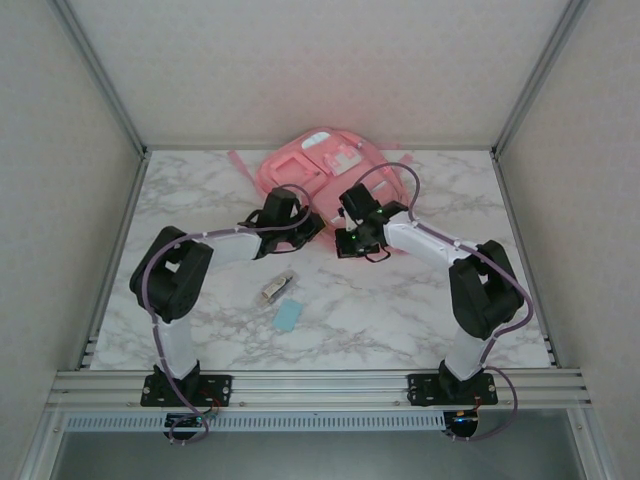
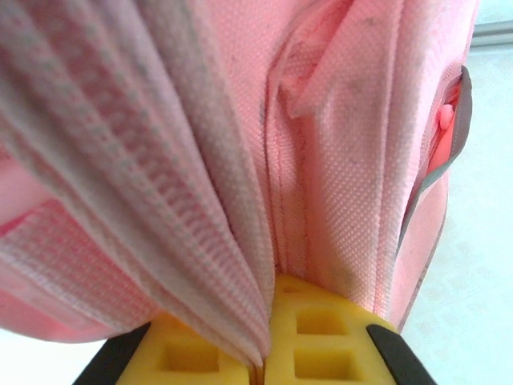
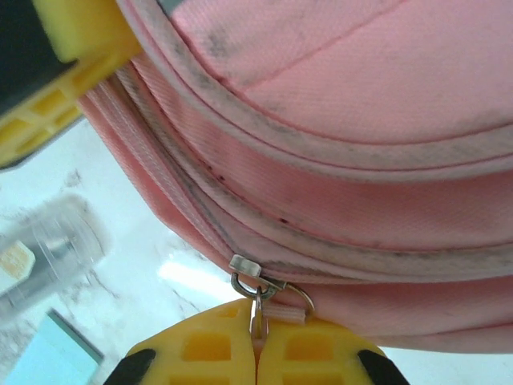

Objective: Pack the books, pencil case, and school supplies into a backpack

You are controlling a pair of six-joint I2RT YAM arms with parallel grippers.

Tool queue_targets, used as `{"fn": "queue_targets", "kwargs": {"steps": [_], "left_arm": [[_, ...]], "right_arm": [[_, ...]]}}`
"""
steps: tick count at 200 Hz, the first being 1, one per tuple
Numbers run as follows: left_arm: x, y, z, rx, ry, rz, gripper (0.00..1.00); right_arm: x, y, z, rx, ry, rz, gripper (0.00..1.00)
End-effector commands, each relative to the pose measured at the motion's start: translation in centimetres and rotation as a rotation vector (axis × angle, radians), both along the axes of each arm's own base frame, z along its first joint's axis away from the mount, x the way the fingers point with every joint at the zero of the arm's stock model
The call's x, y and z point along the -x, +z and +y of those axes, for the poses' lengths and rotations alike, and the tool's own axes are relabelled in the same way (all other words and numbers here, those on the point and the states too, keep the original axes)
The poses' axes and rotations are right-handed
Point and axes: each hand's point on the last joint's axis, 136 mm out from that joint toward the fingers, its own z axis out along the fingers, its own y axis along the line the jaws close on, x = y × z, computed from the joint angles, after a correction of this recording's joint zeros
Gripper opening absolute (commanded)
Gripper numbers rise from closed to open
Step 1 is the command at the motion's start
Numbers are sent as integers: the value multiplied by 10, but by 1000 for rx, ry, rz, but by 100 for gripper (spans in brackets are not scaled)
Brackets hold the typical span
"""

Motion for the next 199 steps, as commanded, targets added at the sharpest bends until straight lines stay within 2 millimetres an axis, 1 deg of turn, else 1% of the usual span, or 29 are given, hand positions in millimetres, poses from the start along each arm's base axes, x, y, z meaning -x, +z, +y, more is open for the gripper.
{"fn": "queue_targets", "kwargs": {"steps": [1,20,39,52,72,81,93,105,109,115,132,144,160,170,175,190,199], "left_arm": [[-22,0,61,-144,114,-44,0],[-19,3,73,-172,112,-46,0],[-16,2,82,-201,105,-43,0],[-16,1,86,-214,100,-41,0],[-16,2,90,-209,67,-46,0],[-17,3,91,-197,37,-49,0],[-17,3,94,-199,-20,-49,0],[-21,4,101,-232,-67,-58,0],[-18,1,105,-253,-84,-38,0],[-20,1,109,-276,-100,-36,0],[-28,6,116,-283,-119,-56,0],[-37,11,118,-262,-123,-69,0],[-51,17,120,-264,-133,-87,0],[-61,19,122,-273,-153,-91,0],[-65,22,123,-281,-167,-95,0],[-79,23,126,-309,-212,-88,0],[-88,26,129,-321,-226,-85,0]], "right_arm": [[50,0,-66,225,57,174,0],[47,1,-75,209,40,185,0],[51,6,-69,102,41,233,0],[53,6,-71,99,43,242,0],[46,-1,-88,168,23,223,0],[40,-4,-97,195,16,203,0],[30,-10,-113,272,12,168,0],[20,-17,-128,363,27,141,0],[17,-19,-132,392,37,134,0],[12,-22,-138,435,53,123,0],[1,-32,-152,556,83,126,0],[-7,-38,-156,605,93,129,0],[-13,-45,-153,625,112,126,0],[-20,-48,-152,650,133,88,0],[-23,-48,-151,663,146,67,0],[-32,-48,-153,712,181,18,0],[-37,-47,-147,693,206,-8,0]]}}
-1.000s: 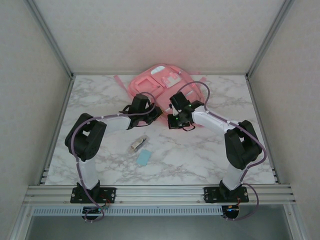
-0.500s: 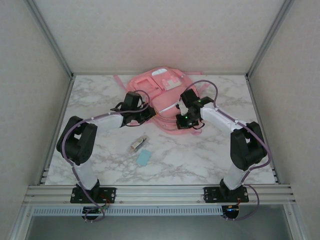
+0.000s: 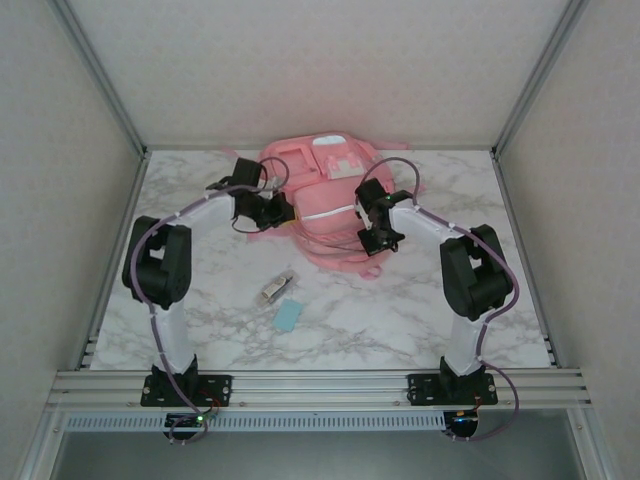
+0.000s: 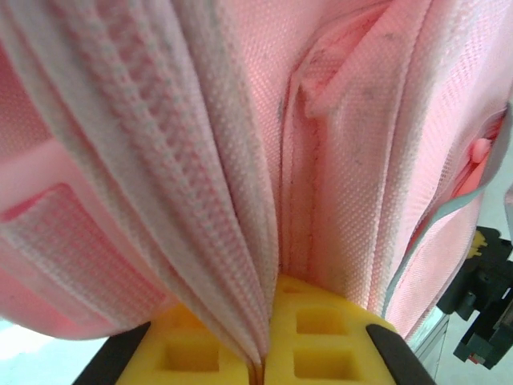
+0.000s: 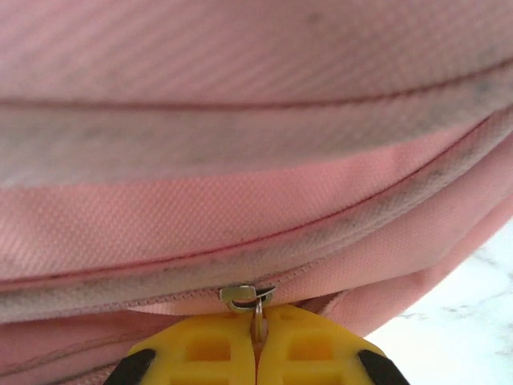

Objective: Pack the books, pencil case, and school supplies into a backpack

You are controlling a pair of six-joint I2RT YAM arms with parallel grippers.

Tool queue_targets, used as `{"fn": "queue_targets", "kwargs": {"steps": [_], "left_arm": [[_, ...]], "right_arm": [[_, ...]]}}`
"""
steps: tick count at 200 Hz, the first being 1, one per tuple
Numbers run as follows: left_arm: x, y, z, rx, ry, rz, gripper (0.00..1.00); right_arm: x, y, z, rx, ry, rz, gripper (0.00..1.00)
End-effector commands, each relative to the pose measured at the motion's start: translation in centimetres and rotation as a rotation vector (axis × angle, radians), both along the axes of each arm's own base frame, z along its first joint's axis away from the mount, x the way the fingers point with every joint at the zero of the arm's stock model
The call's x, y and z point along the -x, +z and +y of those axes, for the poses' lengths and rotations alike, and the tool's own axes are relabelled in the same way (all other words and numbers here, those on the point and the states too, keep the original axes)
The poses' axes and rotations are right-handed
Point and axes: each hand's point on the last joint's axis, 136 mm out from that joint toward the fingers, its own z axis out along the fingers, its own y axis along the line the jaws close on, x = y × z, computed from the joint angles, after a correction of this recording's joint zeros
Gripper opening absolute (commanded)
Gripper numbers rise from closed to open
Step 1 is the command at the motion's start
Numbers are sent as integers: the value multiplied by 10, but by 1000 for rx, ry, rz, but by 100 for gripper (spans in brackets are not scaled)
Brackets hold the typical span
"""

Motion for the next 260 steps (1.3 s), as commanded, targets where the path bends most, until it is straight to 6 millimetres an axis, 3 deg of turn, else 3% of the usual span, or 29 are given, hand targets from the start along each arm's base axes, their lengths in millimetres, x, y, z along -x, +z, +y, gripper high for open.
{"fn": "queue_targets", "kwargs": {"steps": [1,29,43,57,89,114,137,154,182,224,243,260], "left_arm": [[-60,16,54,-127,52,-143,0],[-81,15,72,-167,98,-116,6],[-84,18,77,-157,147,-103,24],[-80,22,81,-157,195,-93,48],[-59,40,82,-70,346,-91,66],[-23,53,76,-67,426,-123,77],[12,56,62,-19,508,-118,81],[40,42,48,14,561,-72,85],[62,34,11,56,557,-39,85],[67,17,-35,86,562,-6,84],[61,7,-46,80,591,-8,81],[55,-9,-50,80,623,8,73]], "right_arm": [[7,-10,-57,279,33,30,0],[5,2,-8,92,167,-10,0],[8,8,19,43,271,-59,0],[9,15,40,-6,330,-92,0],[5,33,74,-134,355,-106,0],[2,40,92,-195,372,-120,0],[0,41,101,-222,372,-117,0],[1,38,103,-237,367,-108,0],[4,33,103,-245,355,-97,0],[11,34,102,-267,332,-83,0],[15,32,100,-275,326,-78,0],[18,32,98,-278,325,-74,0]]}}
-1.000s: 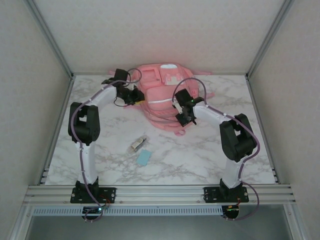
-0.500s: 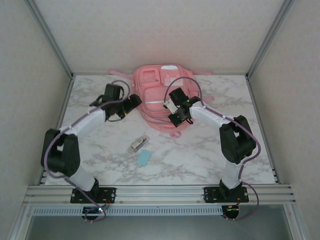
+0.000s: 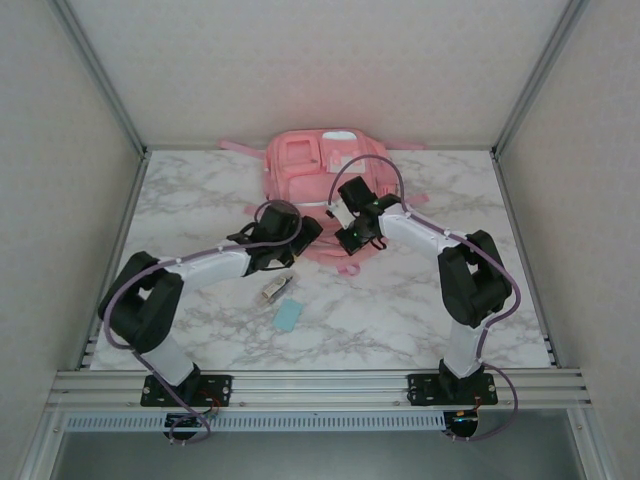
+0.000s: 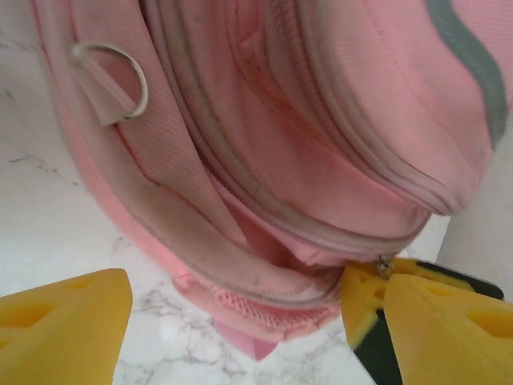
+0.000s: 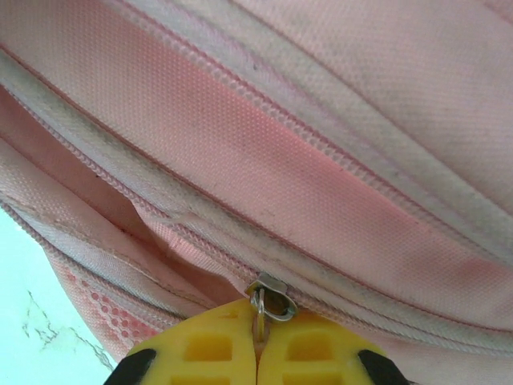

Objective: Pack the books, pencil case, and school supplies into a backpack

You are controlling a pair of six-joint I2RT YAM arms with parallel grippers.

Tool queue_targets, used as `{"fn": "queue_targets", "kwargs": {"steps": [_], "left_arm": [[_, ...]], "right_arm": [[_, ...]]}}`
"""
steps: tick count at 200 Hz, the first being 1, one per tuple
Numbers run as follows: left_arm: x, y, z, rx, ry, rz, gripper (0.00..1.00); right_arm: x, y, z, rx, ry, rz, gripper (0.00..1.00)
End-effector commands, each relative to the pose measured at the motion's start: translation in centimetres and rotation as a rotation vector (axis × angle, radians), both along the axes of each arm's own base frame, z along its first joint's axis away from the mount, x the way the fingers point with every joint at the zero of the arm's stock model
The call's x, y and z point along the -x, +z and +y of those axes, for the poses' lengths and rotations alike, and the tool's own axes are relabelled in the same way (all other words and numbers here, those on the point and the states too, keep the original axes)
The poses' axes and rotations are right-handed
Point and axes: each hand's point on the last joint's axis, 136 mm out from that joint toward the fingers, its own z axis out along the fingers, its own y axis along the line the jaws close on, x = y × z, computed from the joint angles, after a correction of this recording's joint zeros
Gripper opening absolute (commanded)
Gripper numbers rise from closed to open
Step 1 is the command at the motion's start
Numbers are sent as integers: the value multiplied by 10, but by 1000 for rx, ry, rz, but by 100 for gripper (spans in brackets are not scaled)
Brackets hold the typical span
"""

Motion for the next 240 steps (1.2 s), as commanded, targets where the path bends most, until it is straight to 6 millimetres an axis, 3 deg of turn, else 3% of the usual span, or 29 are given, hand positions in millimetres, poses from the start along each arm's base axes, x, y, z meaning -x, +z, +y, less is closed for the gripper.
{"fn": "queue_targets", "kwargs": {"steps": [1,9,25,46,93,171,194,240], "left_arm": [[-23,-3,-7,38,115,-26,72],[-24,-11,-8,43,128,-13,65],[-28,-24,-7,35,146,-7,42],[-31,-29,-1,-9,156,-23,0],[-23,-24,22,-107,72,-31,0],[2,-13,79,-162,-2,5,0],[6,-10,80,-195,-74,6,0],[11,-8,81,-187,-147,18,0]], "right_arm": [[13,7,10,-58,18,14,0],[13,7,8,-54,16,16,0],[15,7,7,-52,25,14,0],[18,7,0,-31,61,7,0],[23,-7,-39,116,181,-4,0],[0,-8,-93,142,127,-8,0],[-21,-7,-99,189,147,-66,0],[-99,13,-120,269,157,-240,0]]}}
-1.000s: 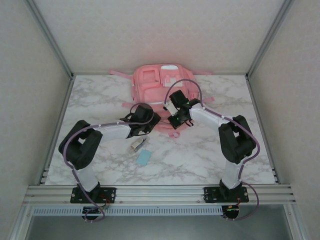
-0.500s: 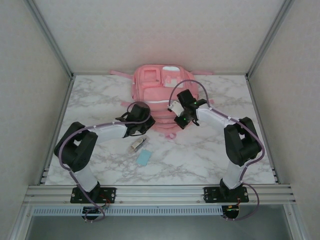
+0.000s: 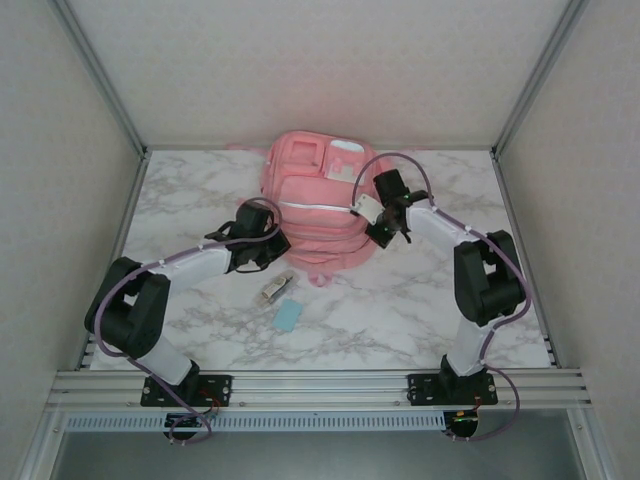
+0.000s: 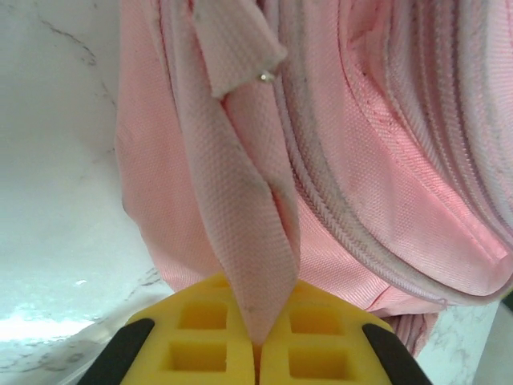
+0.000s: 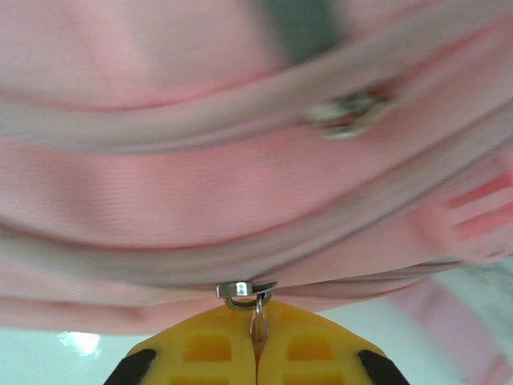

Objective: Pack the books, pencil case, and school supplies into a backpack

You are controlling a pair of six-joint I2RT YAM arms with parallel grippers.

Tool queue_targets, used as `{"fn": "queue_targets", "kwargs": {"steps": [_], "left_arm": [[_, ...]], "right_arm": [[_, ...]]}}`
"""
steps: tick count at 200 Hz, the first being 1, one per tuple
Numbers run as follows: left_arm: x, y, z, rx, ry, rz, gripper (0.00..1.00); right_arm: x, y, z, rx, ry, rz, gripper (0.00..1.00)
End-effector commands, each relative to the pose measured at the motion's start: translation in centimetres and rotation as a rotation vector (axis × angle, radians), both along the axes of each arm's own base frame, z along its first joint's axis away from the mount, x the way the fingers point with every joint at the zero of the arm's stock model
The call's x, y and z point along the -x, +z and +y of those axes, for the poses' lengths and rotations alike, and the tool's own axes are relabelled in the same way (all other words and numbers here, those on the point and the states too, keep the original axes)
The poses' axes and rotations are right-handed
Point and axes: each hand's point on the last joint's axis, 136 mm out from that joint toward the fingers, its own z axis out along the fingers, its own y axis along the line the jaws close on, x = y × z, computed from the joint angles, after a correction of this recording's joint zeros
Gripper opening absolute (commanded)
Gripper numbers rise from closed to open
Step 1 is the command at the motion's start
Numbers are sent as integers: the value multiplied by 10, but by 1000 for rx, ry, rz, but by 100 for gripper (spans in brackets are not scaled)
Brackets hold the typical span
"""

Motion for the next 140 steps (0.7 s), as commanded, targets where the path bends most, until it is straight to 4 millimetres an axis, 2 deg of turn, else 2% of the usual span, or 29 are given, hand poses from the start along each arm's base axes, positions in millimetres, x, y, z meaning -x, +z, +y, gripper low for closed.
{"fn": "queue_targets", "kwargs": {"steps": [1,46,73,112,140], "left_arm": [[6,6,17,-54,-33,13,0],[14,13,14,-55,-93,8,0],[20,15,16,-62,-117,8,0],[26,17,19,-67,-128,12,0],[29,16,21,-71,-137,19,0]], "right_arm": [[-55,14,-40,114,-46,-125,0],[-115,8,-38,129,-31,-188,0],[-150,6,-49,155,-106,-260,0],[-174,14,-56,123,-195,-287,0],[-191,27,-67,122,-285,-334,0]]}}
